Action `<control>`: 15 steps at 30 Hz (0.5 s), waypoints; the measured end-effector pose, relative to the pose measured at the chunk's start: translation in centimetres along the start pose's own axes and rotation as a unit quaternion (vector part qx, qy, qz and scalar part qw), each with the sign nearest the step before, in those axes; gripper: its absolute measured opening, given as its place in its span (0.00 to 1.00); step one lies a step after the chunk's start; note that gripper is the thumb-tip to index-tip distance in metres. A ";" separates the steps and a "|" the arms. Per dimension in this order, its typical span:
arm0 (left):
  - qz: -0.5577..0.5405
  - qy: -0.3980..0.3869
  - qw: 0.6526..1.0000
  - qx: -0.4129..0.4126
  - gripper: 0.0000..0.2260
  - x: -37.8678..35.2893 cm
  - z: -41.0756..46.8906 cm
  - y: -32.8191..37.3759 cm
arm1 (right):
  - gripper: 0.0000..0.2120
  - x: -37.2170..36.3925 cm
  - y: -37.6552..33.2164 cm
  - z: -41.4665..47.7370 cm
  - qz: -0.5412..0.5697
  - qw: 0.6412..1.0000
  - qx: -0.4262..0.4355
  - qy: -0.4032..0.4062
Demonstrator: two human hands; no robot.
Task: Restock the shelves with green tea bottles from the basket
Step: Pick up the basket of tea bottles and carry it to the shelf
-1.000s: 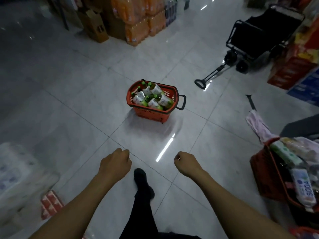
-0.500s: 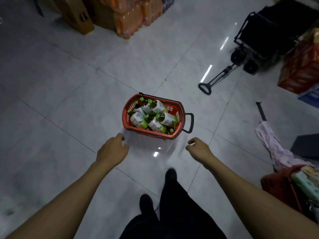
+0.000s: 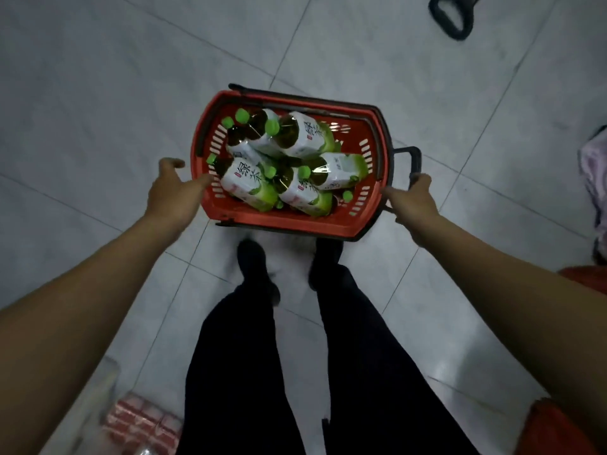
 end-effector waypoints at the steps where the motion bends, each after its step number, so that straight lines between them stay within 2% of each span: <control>1: -0.017 0.007 1.000 0.009 0.27 -0.7 2.4 -0.4 | 0.38 -0.9 0.0 2.3 0.012 1.000 -0.006 0.010; 5: -0.044 0.006 0.999 0.028 0.30 -4.2 11.3 -2.1 | 0.42 -4.1 0.0 9.7 0.049 0.997 -0.023 0.048; 10: -0.065 0.008 0.995 0.075 0.37 -7.8 21.5 -4.7 | 0.51 -6.6 1.6 16.8 0.035 0.988 -0.019 0.147; 13: -0.082 -0.044 0.993 0.076 0.28 -9.7 25.0 -5.7 | 0.47 -6.7 2.5 18.6 0.065 0.978 0.005 0.199; 15: -0.047 -0.025 0.997 0.061 0.24 -9.9 26.2 -5.9 | 0.42 -6.2 3.1 19.1 0.051 0.972 0.013 0.227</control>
Point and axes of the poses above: each hand's wrist, its own z-axis towards the middle knuckle, its own x-axis out of the back of the hand, y = z × x, the point moved 6 cm from there along z, towards the middle knuckle, and after that the axes turned 4 degrees about z, right-handed, at the moved point
